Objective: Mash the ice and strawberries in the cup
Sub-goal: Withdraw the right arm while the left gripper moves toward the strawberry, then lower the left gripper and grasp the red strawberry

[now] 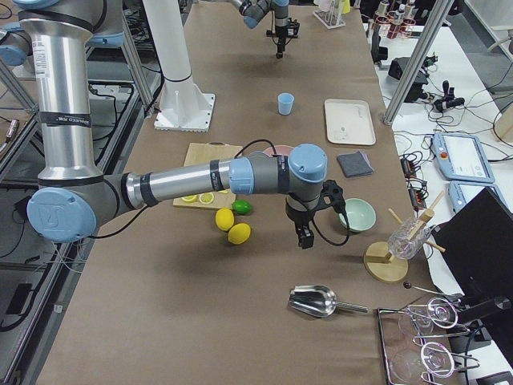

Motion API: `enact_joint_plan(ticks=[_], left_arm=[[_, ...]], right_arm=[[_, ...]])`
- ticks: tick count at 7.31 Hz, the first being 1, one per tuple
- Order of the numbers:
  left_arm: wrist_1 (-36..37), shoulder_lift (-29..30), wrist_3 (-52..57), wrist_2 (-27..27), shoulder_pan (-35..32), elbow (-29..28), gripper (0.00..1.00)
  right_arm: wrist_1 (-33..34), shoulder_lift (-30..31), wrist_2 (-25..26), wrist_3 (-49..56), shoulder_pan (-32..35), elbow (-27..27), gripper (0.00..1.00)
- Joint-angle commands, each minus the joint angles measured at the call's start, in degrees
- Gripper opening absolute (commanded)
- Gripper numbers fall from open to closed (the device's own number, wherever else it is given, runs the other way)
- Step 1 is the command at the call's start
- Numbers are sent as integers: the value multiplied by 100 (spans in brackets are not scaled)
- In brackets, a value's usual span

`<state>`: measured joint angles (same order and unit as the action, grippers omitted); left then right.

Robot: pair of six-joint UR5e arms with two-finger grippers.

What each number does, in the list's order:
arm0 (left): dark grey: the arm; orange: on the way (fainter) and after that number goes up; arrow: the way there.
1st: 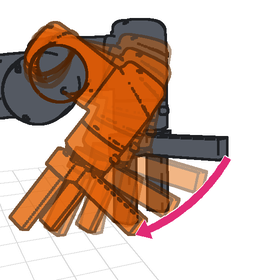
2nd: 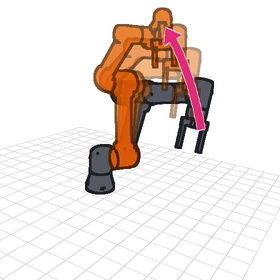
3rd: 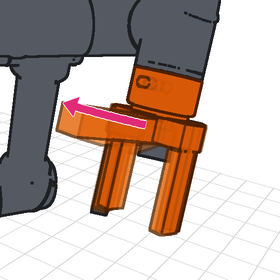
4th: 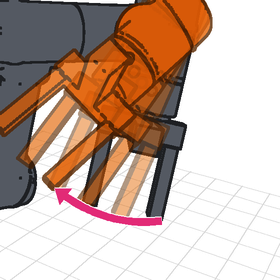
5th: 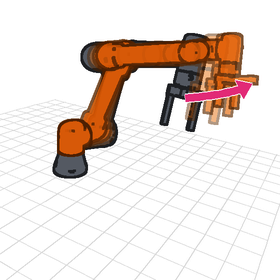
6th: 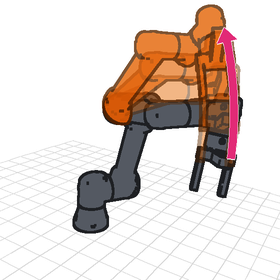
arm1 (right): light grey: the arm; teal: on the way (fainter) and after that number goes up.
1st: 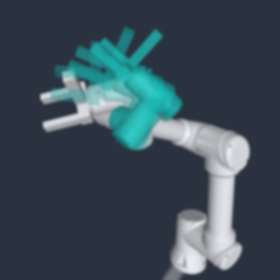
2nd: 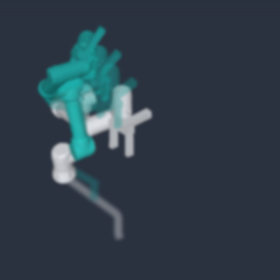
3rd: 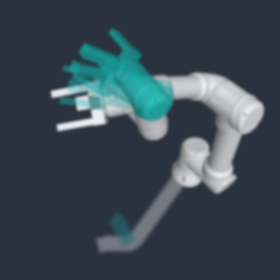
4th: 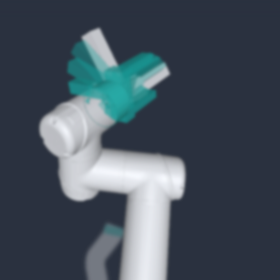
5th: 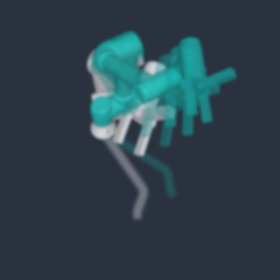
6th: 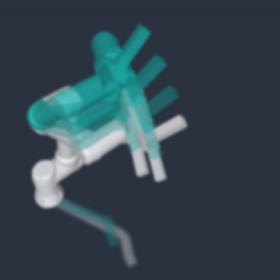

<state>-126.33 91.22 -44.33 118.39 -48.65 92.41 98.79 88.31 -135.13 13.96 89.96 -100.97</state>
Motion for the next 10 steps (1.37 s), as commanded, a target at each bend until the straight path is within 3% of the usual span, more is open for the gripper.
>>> enact_joint_plan(ticks=[1,3,5,7,10], left_arm=[[-41,-8,-67,43,13,101,73],[-41,-95,-32,27,13,145,67],[-84,-140,-40,9,75,154,54],[-85,-166,-75,-9,162,198,43],[-76,-192,-41,-9,162,303,37]], right_arm=[[237,-86,160,292,214,314,99],[368,-86,792,292,250,297,99],[517,-77,1057,301,162,315,99],[659,-95,980,309,144,359,99],[870,-156,488,309,162,315,99]])
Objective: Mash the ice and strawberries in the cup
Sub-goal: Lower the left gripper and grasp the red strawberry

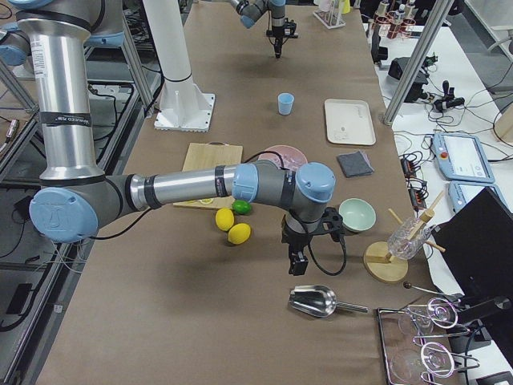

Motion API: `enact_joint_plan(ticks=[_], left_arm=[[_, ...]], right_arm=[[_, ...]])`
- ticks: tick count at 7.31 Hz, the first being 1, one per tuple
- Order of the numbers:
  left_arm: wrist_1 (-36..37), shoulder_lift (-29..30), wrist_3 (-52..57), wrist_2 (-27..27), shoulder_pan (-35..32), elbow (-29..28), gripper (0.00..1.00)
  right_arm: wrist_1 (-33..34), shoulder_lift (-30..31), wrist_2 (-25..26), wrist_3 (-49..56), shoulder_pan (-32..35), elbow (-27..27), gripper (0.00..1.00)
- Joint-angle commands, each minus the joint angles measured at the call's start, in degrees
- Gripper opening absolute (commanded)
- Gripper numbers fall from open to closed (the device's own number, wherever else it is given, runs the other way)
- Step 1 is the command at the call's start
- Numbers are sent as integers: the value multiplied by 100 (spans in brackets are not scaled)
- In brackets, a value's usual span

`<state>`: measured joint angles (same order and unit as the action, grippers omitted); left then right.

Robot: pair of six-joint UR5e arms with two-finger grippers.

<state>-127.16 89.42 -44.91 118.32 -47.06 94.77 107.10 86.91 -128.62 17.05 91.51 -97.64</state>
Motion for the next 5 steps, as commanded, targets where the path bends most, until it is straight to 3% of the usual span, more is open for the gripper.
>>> enact_joint_plan(ticks=[1,3,5], left_arm=[[51,-12,26,42,-5,164,37],[391,49,35,330,-75,479,37],[1347,372,35,350,-111,1068,37]], right_arm=[[39,-16,-242,0,25,-35,99],[22,-16,-339,-61,34,-27,99],[31,-16,-295,-166,78,-1,99]])
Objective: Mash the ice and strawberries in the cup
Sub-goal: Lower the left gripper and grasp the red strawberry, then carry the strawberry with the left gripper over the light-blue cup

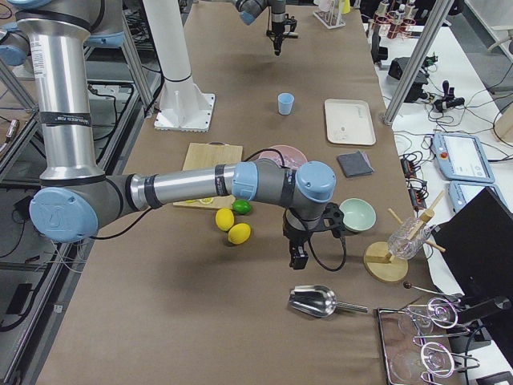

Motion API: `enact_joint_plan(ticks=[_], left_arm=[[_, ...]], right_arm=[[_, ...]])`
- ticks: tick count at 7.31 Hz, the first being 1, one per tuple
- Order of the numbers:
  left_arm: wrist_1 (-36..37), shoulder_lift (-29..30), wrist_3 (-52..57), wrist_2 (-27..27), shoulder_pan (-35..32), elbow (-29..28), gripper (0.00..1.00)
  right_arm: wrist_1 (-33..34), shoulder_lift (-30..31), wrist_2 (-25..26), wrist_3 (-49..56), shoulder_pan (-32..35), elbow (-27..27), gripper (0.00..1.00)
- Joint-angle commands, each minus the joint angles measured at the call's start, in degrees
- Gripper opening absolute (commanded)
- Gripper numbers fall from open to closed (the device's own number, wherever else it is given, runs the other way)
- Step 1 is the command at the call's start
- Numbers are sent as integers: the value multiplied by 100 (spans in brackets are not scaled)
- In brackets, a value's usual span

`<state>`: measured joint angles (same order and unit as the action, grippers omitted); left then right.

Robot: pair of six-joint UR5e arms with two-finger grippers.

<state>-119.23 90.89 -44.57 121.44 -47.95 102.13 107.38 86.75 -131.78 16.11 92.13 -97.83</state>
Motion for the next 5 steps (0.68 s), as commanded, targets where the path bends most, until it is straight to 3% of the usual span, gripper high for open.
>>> enact_joint_plan(ticks=[1,4,5], left_arm=[[994,636,-25,29,-21,403,37],[2601,1929,-96,-6,-13,605,37],[2841,2202,-305,-23,5,624,37]], right_arm=[[-41,0,38,-169,15,10,99],[-86,-211,56,-520,77,18,99],[-86,-211,39,-556,77,27,99]])
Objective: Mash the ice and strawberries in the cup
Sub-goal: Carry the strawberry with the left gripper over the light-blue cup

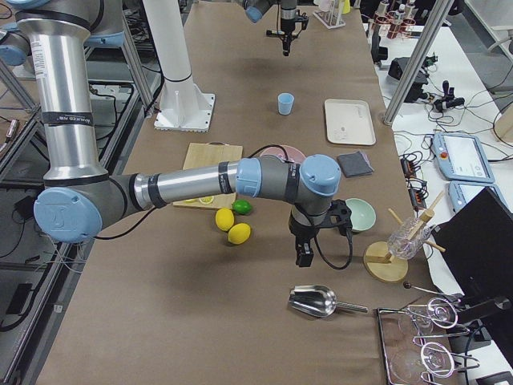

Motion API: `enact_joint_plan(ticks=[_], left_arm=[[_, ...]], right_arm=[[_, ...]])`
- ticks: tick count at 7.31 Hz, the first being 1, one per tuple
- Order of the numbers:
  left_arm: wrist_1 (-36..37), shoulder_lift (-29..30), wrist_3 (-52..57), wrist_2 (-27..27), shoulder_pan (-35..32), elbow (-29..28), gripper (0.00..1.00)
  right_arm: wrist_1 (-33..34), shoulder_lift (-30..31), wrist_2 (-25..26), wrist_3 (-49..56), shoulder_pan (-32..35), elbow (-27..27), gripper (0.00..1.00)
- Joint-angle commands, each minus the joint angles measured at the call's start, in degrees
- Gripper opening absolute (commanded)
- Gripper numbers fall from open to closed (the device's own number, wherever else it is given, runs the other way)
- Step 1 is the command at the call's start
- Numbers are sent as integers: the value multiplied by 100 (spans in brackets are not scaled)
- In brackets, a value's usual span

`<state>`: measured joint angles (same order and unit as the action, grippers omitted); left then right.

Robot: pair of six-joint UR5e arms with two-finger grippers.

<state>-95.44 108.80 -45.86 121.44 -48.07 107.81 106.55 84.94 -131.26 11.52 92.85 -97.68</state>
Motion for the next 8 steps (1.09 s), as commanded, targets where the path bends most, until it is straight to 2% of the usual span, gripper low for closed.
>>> enact_joint_plan(ticks=[1,2,4,6,7,8], left_arm=[[499,640,-482,-15,69,3,37],[743,825,-502,-6,104,3,37],[904,1037,-773,-6,192,3,37],[1280,1361,-845,-6,228,-6,37],[1378,1520,-941,-24,376,-84,37],[1379,1983,-1316,-41,560,-477,37]], right_arm=[[-3,-39,-49,-115,6,-14,99],[-3,-48,-84,-176,14,-14,99],[-570,40,-225,-527,23,47,99],[-854,67,-251,-616,23,161,99],[-864,58,-251,-625,23,188,99],[-864,58,-260,-634,23,171,99]])
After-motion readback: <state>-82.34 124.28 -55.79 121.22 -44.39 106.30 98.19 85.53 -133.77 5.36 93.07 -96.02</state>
